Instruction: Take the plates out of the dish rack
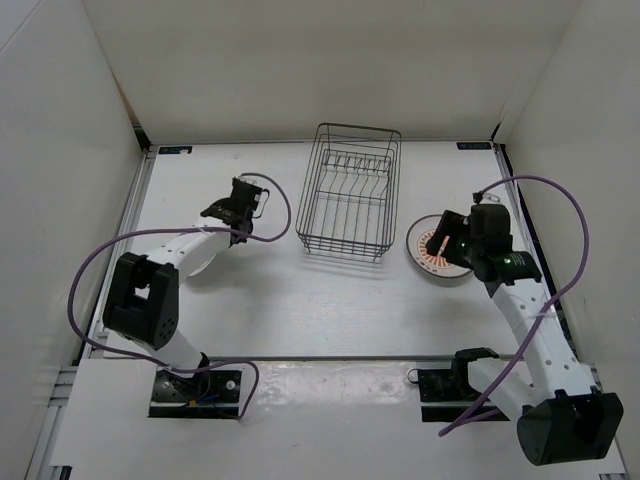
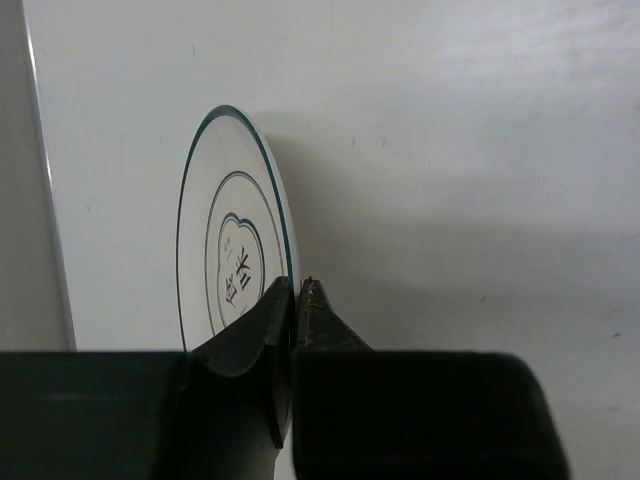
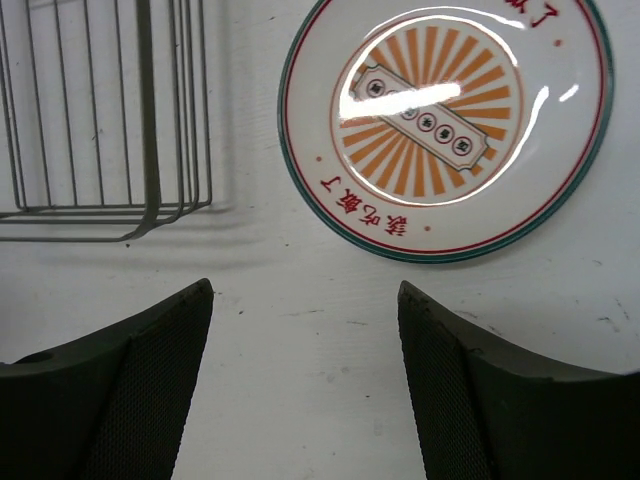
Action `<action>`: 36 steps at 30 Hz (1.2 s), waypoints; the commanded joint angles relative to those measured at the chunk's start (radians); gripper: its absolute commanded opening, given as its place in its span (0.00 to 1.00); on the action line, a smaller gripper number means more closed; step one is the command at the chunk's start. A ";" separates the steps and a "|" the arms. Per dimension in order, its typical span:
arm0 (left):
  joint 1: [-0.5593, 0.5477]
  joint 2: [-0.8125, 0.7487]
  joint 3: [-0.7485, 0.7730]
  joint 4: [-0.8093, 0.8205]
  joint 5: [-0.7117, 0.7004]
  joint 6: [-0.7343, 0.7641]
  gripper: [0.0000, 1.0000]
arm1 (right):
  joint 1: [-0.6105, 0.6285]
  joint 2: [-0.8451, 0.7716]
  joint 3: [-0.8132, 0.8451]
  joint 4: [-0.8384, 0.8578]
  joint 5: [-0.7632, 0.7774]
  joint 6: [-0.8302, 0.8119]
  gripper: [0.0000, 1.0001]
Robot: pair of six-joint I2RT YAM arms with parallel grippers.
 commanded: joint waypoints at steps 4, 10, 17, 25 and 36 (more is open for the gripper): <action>0.014 -0.011 -0.017 -0.056 -0.093 -0.186 0.05 | 0.041 0.048 0.080 0.077 -0.072 -0.021 0.77; 0.023 0.064 0.027 -0.134 -0.089 -0.295 0.17 | 0.062 0.076 0.085 0.055 -0.035 -0.004 0.80; 0.026 0.122 0.070 -0.225 -0.044 -0.459 0.35 | 0.078 0.164 0.181 0.043 -0.023 0.025 0.81; 0.027 0.151 0.098 -0.222 -0.017 -0.476 0.53 | 0.081 0.286 0.249 0.060 -0.137 0.091 0.81; 0.032 0.105 0.254 -0.358 0.014 -0.572 0.92 | 0.108 0.417 0.255 0.109 -0.190 0.133 0.86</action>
